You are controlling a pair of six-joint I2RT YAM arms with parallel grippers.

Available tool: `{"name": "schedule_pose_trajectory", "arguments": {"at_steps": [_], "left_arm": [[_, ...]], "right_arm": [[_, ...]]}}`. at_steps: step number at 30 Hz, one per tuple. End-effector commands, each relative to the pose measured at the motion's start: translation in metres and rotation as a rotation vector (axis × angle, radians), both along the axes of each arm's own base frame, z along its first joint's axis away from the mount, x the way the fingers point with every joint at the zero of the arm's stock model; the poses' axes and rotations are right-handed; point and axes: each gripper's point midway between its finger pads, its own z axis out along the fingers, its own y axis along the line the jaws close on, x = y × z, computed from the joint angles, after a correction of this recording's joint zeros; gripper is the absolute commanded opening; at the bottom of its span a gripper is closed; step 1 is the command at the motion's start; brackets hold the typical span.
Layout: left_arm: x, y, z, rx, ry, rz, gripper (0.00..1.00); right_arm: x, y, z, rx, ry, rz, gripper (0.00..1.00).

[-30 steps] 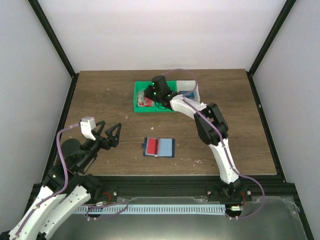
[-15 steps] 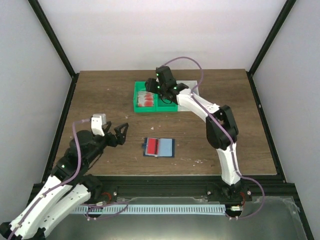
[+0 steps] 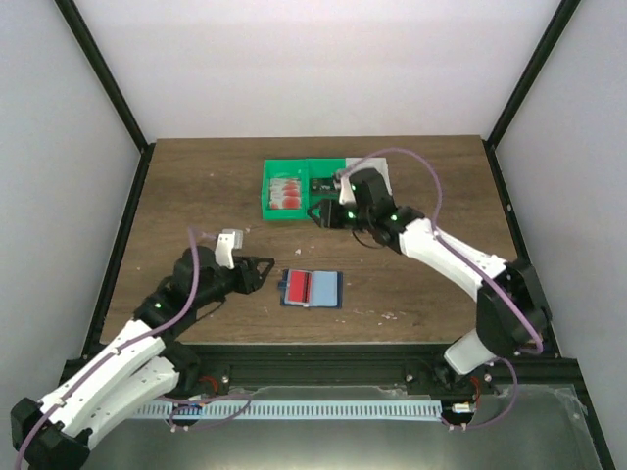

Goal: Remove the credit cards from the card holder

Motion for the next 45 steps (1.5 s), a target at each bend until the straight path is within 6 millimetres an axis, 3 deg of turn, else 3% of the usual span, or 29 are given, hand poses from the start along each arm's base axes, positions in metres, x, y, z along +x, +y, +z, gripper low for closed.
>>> {"name": "schedule_pose_trajectory", "arguments": {"at_steps": [1,5,7,15,21,27,31,37,45], "left_arm": [[-0.009,-0.023,-0.022,-0.126,0.105,-0.085,0.42],[-0.012,-0.032,-0.054,-0.143,0.197,-0.106,0.11],[-0.016,-0.042,-0.063,-0.162,0.214,-0.137,0.0],[-0.02,-0.06,-0.096,-0.185,0.258,-0.177,0.0],[-0.02,-0.061,-0.114,-0.143,0.252,-0.202,0.0],[-0.017,-0.052,-0.126,-0.094,0.242,-0.157,0.0],[-0.023,-0.058,-0.13,-0.124,0.245,-0.204,0.0],[-0.02,-0.057,-0.144,-0.09,0.268,-0.19,0.0],[-0.014,-0.046,-0.162,-0.012,0.29,-0.123,0.0]], "right_arm": [[-0.044,-0.007,-0.013,0.067,0.063,0.091,0.42],[-0.076,-0.018,-0.033,0.088,0.114,0.127,0.42],[-0.09,-0.022,-0.044,0.094,0.141,0.137,0.42],[-0.128,-0.018,-0.085,0.131,0.246,0.149,0.42],[-0.144,0.001,-0.103,0.124,0.273,0.182,0.42],[-0.145,0.004,-0.123,0.095,0.297,0.173,0.42],[-0.145,0.007,-0.135,0.073,0.316,0.186,0.42],[-0.143,0.02,-0.137,0.079,0.321,0.207,0.42],[-0.139,0.022,-0.151,0.064,0.365,0.165,0.42]]}}
